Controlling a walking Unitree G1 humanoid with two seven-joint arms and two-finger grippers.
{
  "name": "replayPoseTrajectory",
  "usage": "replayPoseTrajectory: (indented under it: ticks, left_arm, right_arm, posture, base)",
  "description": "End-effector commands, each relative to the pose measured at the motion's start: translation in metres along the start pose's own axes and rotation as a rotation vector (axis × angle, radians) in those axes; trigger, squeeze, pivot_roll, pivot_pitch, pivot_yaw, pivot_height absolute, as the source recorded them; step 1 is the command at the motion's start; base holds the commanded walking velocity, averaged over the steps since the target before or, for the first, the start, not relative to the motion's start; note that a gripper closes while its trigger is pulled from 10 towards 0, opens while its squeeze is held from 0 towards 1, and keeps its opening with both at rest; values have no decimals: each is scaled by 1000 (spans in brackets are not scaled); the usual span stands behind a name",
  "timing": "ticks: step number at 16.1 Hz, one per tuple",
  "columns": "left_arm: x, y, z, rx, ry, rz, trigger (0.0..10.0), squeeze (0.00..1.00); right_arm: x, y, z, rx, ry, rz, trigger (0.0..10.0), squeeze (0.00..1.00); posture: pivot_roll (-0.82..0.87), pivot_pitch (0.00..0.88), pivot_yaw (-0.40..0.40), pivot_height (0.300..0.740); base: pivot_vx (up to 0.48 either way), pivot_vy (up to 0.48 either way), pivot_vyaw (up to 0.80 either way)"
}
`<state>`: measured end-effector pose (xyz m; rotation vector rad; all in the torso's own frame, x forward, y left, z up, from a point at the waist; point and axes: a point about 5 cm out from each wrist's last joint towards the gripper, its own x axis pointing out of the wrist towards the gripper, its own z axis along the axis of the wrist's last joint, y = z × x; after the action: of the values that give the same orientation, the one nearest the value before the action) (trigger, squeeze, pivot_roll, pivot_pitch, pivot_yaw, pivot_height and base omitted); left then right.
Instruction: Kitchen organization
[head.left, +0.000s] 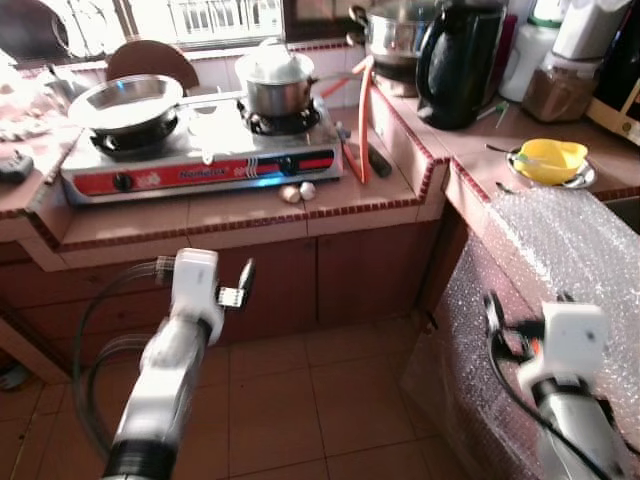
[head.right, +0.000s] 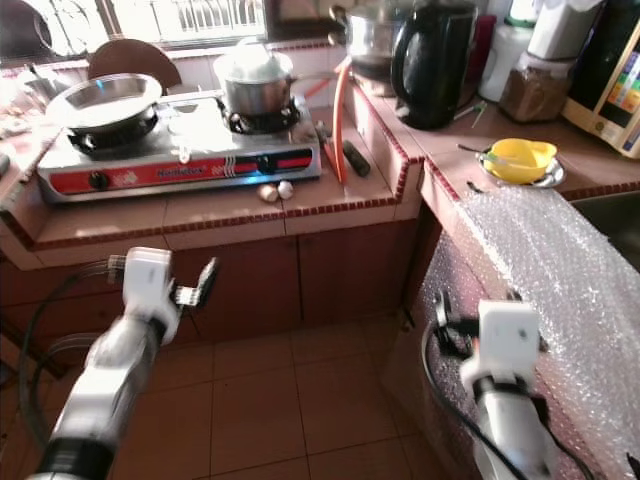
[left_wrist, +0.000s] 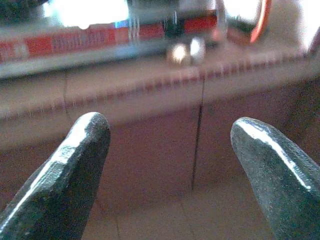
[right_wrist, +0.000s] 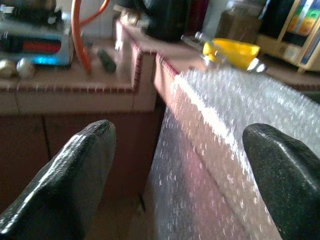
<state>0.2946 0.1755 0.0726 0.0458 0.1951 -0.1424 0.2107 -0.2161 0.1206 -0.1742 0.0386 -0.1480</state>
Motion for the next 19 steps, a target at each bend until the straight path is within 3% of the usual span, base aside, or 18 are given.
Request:
replayPoseTrajectory:
  ticks: [1,3,7,11,19]
  left_arm:
    - [-7,2,2,22,-4,-25,10000,0]
    - [-26,11,-8,66,32,-47,10000,0]
    - [-37,13,-7,132,39,-108,10000,0]
    - [-34,12,-7,138,32,-132,10000,0]
    - [-19,11,3,130,-10,-81,10000,0]
  right_arm:
    - [-3,-1,1,-1,-4,20,10000,0]
    - [-5,-4,-2,-11,4,22,10000,0]
    - [7,1,6,-13,-47,18,10000,0]
    - [25,-1,21,2,-114,-14,10000,0]
    - [30,1,23,-24,-126,45,10000,0]
  posture:
    - [-12,0,11,740]
    - [-1,0,21,740]
    - [6,0,45,740]
    - [-3,0,61,740]
    - [-7,0,58,740]
  base:
    - [0,0,0]
    - [0,0,0]
    - [0,0,0]
    - [0,0,0]
    - [0,0,0]
